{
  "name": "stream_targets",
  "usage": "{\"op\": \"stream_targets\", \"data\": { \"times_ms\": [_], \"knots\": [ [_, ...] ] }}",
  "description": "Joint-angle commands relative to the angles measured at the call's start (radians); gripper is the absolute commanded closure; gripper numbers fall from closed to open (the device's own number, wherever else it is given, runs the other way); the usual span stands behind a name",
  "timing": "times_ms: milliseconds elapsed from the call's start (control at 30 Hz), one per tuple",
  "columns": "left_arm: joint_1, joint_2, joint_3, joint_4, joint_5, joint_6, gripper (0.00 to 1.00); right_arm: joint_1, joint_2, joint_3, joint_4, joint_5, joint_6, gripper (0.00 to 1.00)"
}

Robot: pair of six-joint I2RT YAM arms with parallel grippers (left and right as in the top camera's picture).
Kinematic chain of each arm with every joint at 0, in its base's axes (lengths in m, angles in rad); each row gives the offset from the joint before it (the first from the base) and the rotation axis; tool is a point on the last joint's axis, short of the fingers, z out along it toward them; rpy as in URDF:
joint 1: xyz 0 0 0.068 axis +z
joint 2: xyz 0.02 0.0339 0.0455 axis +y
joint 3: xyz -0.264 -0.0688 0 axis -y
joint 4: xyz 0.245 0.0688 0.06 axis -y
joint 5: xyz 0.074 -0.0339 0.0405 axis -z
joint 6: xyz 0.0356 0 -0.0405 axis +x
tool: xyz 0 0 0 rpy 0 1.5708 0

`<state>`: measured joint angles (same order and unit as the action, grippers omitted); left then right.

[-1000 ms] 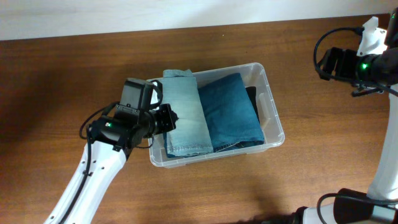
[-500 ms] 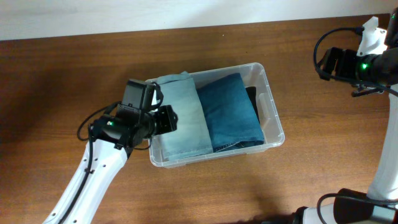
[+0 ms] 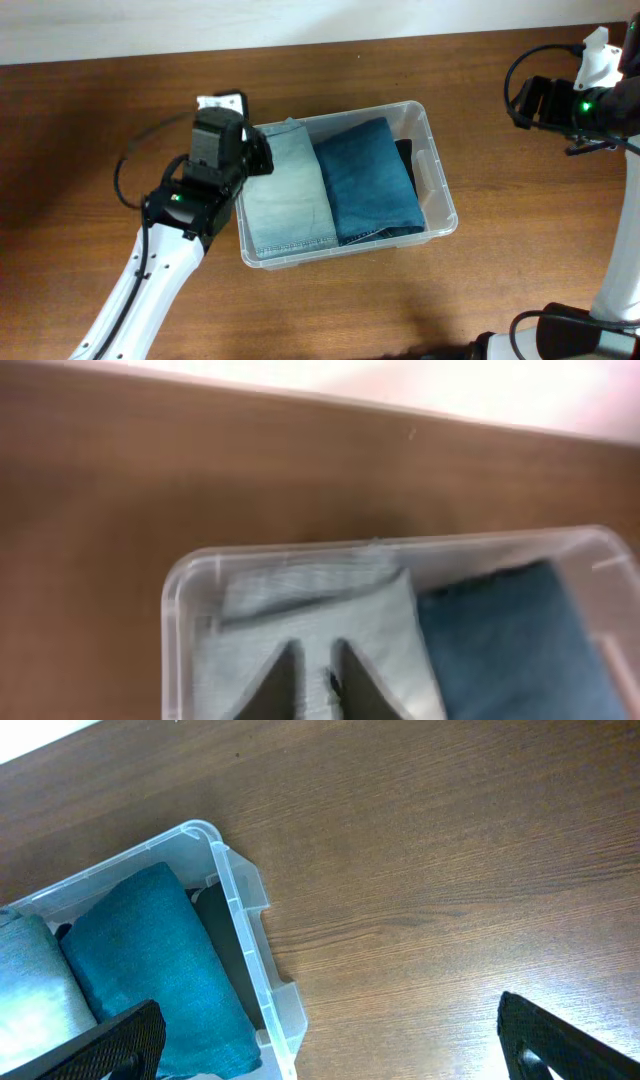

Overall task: Pack container
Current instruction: 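Press the light blue denim down, release, and withdraw the left gripper left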

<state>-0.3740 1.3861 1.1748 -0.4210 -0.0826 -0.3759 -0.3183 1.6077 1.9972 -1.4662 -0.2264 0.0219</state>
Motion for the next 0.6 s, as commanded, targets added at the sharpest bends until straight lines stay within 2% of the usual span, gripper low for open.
{"op": "stream_targets", "data": {
  "times_ms": [0, 300, 333, 433, 567],
  "knots": [
    [-0.003, 0.041, 0.018, 0.066, -0.018, 0.042, 0.96, -0.002, 0.005, 0.000, 0.000, -0.006, -0.006, 0.01],
    [-0.003, 0.317, 0.018, 0.114, 0.093, 0.040, 0.97, -0.002, 0.005, 0.000, 0.000, -0.006, -0.006, 0.01],
    [-0.003, 0.398, 0.018, 0.104, 0.141, 0.040, 0.96, -0.002, 0.005, 0.000, 0.000, -0.006, -0.006, 0.02],
    [-0.003, 0.499, 0.018, 0.068, 0.257, 0.029, 0.97, -0.002, 0.005, 0.000, -0.001, -0.006, -0.006, 0.01],
    [0.000, 0.531, 0.022, 0.057, 0.276, 0.036, 0.99, -0.002, 0.005, 0.000, 0.000, -0.006, -0.006, 0.02]
  ]
}}
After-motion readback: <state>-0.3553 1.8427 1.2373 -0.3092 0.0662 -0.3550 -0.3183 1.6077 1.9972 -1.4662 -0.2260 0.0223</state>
